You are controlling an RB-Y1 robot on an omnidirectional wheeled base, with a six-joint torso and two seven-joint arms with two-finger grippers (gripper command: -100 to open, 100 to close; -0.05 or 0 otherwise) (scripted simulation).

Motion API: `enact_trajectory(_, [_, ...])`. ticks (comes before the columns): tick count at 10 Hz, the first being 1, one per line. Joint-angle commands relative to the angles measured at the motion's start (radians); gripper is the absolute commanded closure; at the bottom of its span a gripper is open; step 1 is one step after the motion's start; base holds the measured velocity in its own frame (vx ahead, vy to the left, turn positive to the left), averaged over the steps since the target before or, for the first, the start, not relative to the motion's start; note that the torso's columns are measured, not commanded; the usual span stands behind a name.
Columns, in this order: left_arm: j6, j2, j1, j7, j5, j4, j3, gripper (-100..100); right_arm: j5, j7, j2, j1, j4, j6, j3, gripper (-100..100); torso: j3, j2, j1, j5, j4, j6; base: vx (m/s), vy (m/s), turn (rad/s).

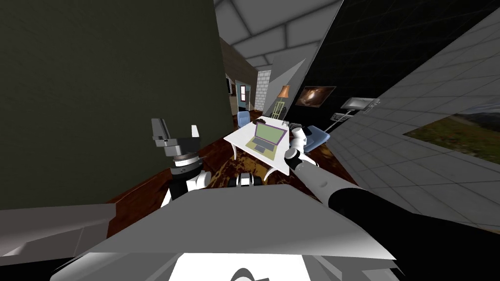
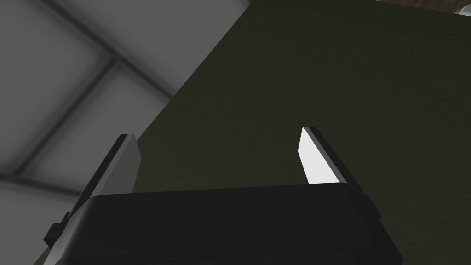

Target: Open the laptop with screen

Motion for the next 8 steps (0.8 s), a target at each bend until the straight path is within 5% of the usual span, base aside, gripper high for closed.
enact_trajectory(1, [0.000, 0.000, 0.000, 0.000, 0.000, 0.000, 0.000, 0, 0.086, -0.001, 0.012, 0.001, -0.016, 0.005, 0.070, 100, -0.003, -0.005, 0.002, 0.001, -0.002, 0.000, -0.021, -0.009, -0.004])
enact_trajectory(2, [0.000, 0.000, 0.000, 0.000, 0.000, 0.000, 0.000, 0, 0.124, -0.001, 0.012, 0.001, -0.016, 0.005, 0.070, 100, -0.006, -0.009, 0.003, 0.001, -0.003, -0.001, -0.008, 0.000, 0.002])
enact_trajectory(3, [0.000, 0.000, 0.000, 0.000, 0.000, 0.000, 0.000, 0, 0.155, 0.047, -0.033, 0.052, -0.037, 0.059, 0.112, 100, -0.007, -0.010, 0.004, 0.001, -0.004, 0.000, 0.215, 0.055, -0.332])
enact_trajectory(5, [0.000, 0.000, 0.001, 0.000, 0.000, 0.000, 0.000, 0, 0.220, 0.098, -0.089, 0.052, -0.037, 0.116, 0.168, 100, -0.013, -0.019, 0.008, 0.002, -0.006, -0.001, 0.217, 0.131, -0.382])
enact_trajectory(8, [0.000, 0.000, 0.000, 0.000, 0.000, 0.000, 0.000, 0, 0.314, 0.121, -0.089, 0.052, -0.037, 0.118, 0.257, 100, 0.001, 0.002, -0.002, -0.001, 0.000, -0.001, 0.006, 0.004, 0.011])
